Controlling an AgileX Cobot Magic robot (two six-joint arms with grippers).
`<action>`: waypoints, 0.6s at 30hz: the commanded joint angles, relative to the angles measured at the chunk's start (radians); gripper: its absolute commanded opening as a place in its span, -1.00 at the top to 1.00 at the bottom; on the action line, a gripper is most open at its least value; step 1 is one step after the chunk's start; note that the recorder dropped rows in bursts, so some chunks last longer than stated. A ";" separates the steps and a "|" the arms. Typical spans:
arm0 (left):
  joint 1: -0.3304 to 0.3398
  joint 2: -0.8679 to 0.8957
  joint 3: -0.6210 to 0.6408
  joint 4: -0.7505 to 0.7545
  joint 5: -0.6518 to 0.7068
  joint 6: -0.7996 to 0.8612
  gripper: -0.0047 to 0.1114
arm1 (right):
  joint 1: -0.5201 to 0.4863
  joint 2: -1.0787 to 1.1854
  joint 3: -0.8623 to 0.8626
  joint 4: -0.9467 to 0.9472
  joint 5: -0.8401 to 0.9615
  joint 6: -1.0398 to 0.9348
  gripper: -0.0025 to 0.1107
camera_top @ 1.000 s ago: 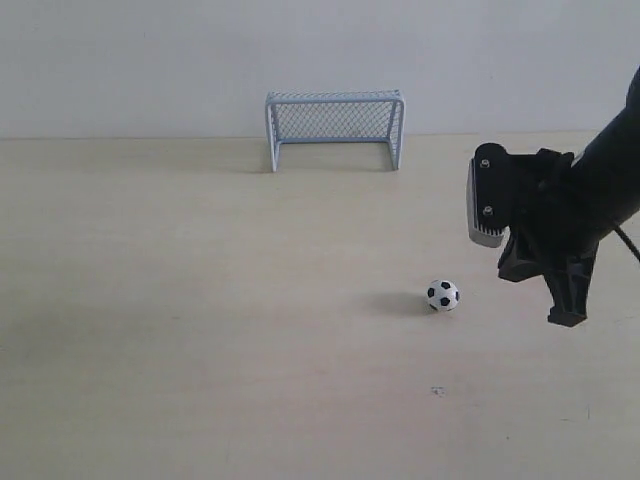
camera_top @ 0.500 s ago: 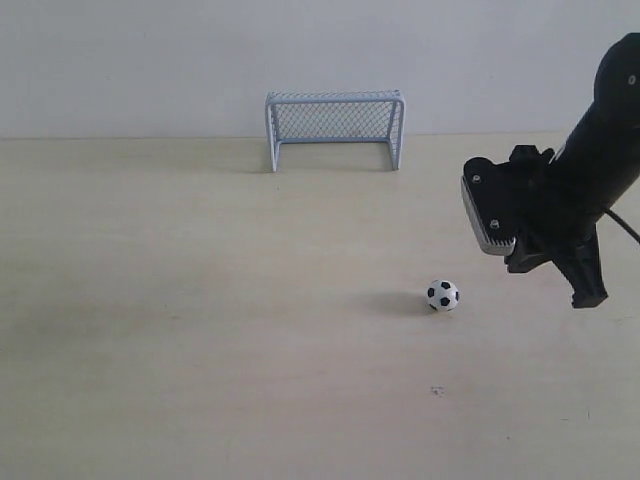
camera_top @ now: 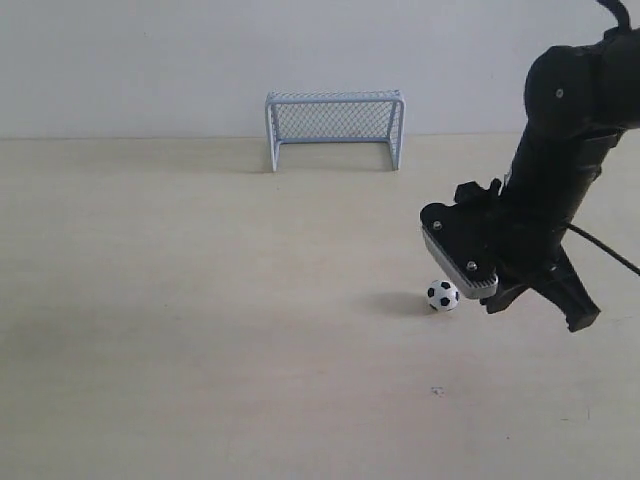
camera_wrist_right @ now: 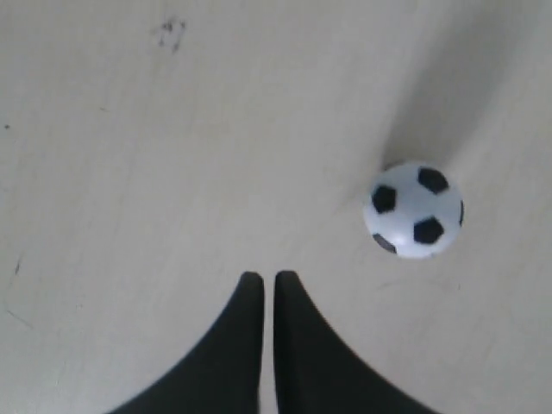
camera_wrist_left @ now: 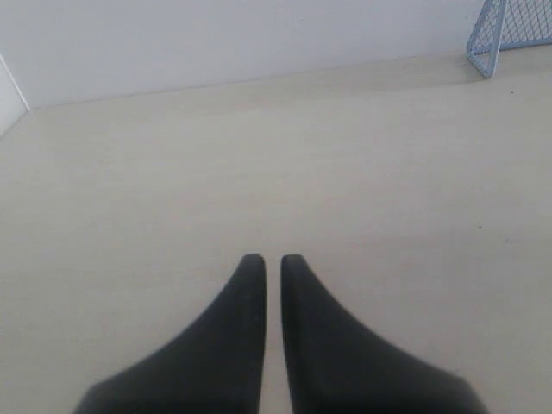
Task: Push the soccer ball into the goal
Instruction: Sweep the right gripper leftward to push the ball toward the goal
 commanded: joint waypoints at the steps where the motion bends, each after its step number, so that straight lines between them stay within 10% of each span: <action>1: -0.008 0.006 -0.004 0.000 -0.003 -0.009 0.81 | 0.056 0.006 -0.005 -0.001 0.039 -0.032 0.96; 18: -0.008 0.006 -0.004 0.000 -0.003 -0.009 0.81 | 0.082 0.081 -0.005 -0.022 -0.023 -0.037 0.96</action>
